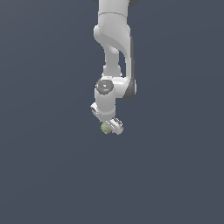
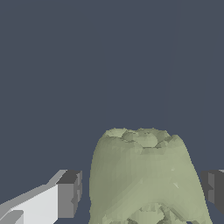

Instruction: Pick up the object and move it to a goal position.

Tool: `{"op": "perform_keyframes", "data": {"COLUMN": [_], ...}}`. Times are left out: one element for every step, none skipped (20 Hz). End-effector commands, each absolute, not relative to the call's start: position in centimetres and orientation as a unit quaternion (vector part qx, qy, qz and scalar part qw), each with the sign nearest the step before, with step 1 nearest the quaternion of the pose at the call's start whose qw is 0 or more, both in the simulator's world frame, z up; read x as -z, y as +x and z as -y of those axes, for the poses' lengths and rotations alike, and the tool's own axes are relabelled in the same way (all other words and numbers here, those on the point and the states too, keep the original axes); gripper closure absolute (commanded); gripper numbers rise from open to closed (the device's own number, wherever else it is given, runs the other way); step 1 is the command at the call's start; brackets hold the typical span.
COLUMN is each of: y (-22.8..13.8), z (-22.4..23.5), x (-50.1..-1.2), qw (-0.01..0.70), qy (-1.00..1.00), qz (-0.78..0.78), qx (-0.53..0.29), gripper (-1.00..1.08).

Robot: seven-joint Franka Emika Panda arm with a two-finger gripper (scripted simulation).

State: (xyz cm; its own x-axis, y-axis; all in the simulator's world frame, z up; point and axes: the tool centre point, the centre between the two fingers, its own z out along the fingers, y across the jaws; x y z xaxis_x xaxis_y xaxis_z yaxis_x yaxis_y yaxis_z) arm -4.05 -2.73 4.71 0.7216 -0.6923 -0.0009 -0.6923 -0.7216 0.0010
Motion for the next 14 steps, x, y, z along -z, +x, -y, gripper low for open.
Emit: {"op": "perform_keyframes", "data": {"y": [-3.97, -3.96, -3.95, -3.95, -3.95, -3.95, -3.95, -3.95, -3.95, -3.95, -3.95, -3.95, -3.95, -3.91], "z": [2.72, 2.72, 2.72, 2.72, 2.72, 2.72, 2.72, 2.72, 2.72, 2.72, 2.72, 2.72, 2.72, 2.68], "x": [-4.19, -4.11, -4.09, -4.09, -4.09, -4.09, -4.09, -4.09, -4.09, -4.09, -4.09, -4.09, -4.09, -4.17], "qw": [0.0, 0.0, 0.0, 0.0, 0.0, 0.0, 0.0, 0.0, 0.0, 0.0, 0.0, 0.0, 0.0, 0.0], "qy": [0.928, 0.928, 0.928, 0.928, 0.928, 0.928, 0.928, 0.928, 0.928, 0.928, 0.928, 0.928, 0.928, 0.928], "qz": [0.373, 0.373, 0.373, 0.373, 0.373, 0.373, 0.373, 0.373, 0.373, 0.373, 0.373, 0.373, 0.373, 0.373], "qx": [0.0, 0.0, 0.0, 0.0, 0.0, 0.0, 0.0, 0.0, 0.0, 0.0, 0.0, 0.0, 0.0, -0.001], "gripper": [-0.92, -0.92, -0.92, 1.08, 1.08, 1.08, 1.08, 1.08, 1.08, 1.08, 1.08, 1.08, 1.08, 1.08]}}
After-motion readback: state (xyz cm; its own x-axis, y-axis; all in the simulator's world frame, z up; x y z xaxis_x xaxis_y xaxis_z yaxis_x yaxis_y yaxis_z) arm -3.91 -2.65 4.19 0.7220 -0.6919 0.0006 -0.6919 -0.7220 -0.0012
